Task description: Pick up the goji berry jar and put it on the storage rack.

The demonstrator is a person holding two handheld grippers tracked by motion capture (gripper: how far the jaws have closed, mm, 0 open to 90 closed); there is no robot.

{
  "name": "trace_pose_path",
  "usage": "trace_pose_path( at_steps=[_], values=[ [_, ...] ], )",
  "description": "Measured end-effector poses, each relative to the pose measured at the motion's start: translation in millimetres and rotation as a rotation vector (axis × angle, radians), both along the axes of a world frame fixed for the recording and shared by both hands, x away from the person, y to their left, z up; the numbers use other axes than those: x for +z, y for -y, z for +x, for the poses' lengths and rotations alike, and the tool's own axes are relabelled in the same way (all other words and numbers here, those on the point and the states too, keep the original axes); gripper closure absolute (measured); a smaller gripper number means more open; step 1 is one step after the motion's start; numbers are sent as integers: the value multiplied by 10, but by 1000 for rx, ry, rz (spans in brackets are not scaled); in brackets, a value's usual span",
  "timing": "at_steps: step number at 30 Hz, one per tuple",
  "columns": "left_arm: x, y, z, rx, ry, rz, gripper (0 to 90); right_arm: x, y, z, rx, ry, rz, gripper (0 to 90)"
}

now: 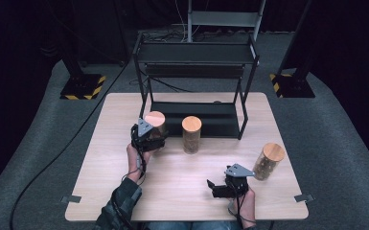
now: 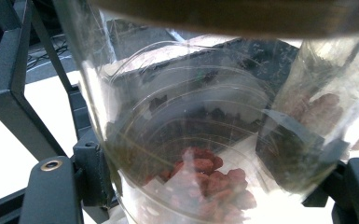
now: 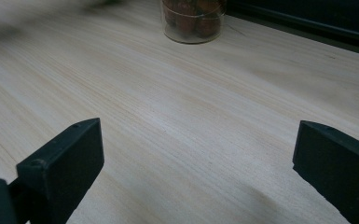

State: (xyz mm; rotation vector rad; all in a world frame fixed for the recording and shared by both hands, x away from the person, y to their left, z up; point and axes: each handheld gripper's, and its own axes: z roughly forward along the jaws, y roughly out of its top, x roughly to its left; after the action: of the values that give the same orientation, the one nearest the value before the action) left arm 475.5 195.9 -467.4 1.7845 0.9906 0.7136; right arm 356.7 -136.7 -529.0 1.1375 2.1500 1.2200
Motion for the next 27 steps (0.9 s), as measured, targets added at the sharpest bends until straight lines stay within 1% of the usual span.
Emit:
trace_pose_path(
  at_steps=[14,19,22,27],
  values=[
    [19,21,80,-1,2,1,246,0,-7,-5,-3,5,-9,10],
    [26,27,110,2,4,-6,246,0,-7,-4,-4,5,-10,10],
    [27,34,133,-1,3,1,246,0,-9,-3,-6,3,-10,10],
    [32,47,170,1,4,-6,246,0,-8,-4,-6,4,-11,10]
  ],
)
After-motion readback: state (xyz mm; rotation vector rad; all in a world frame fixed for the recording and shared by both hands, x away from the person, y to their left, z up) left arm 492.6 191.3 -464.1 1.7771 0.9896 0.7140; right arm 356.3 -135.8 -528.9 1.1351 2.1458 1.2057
